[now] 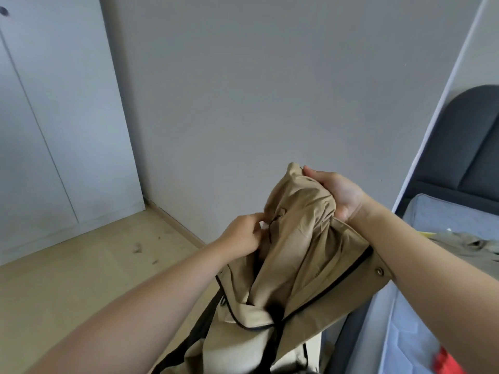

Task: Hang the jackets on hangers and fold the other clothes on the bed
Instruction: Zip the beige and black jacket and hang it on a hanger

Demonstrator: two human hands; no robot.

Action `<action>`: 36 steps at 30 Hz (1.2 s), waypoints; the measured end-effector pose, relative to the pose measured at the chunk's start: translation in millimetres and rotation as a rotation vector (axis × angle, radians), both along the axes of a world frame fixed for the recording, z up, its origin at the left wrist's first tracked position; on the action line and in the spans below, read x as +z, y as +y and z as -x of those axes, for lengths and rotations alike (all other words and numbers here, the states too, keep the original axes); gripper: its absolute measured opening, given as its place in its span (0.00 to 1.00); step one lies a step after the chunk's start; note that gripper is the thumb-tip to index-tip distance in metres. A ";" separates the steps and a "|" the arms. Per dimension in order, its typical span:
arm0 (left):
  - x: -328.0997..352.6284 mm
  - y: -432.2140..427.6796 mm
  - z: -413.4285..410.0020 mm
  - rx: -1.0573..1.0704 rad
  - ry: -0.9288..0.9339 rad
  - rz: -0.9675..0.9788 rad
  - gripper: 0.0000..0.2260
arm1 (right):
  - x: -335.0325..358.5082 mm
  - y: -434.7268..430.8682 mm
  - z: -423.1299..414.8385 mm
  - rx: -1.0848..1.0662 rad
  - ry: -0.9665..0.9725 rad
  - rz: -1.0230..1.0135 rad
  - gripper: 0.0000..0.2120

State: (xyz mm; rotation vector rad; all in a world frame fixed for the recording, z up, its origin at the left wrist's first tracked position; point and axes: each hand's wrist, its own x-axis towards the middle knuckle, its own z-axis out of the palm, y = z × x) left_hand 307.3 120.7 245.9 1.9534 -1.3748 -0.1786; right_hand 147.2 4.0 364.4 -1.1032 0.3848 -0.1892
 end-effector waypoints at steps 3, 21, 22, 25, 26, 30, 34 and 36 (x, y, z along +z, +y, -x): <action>3.3 8.5 -7.4 -0.028 -0.024 0.010 0.14 | -5.1 -4.2 0.5 -0.049 0.019 -0.014 0.24; 54.9 12.5 -12.5 0.059 0.949 0.160 0.09 | -37.0 -41.7 -6.2 -0.424 0.619 0.935 0.09; 58.9 8.4 -9.4 0.090 0.973 0.174 0.08 | -43.4 -43.6 -6.9 -0.453 0.618 1.071 0.11; 70.9 0.9 -1.7 0.143 1.078 0.207 0.08 | -46.3 -28.5 -1.2 -0.731 0.284 1.298 0.08; 73.6 -0.3 -1.1 0.147 1.106 0.217 0.09 | -47.4 -20.8 1.6 -0.786 0.124 1.359 0.08; 82.7 -3.6 8.7 0.113 1.120 0.209 0.10 | -61.6 7.2 8.4 -0.355 0.002 1.559 0.23; 87.9 -5.0 18.3 0.032 1.092 0.162 0.09 | -76.0 -1.4 0.2 -0.310 0.164 1.678 0.28; 88.4 -3.5 21.5 0.008 1.084 0.147 0.09 | -77.0 -3.0 -5.1 -0.388 0.166 1.723 0.25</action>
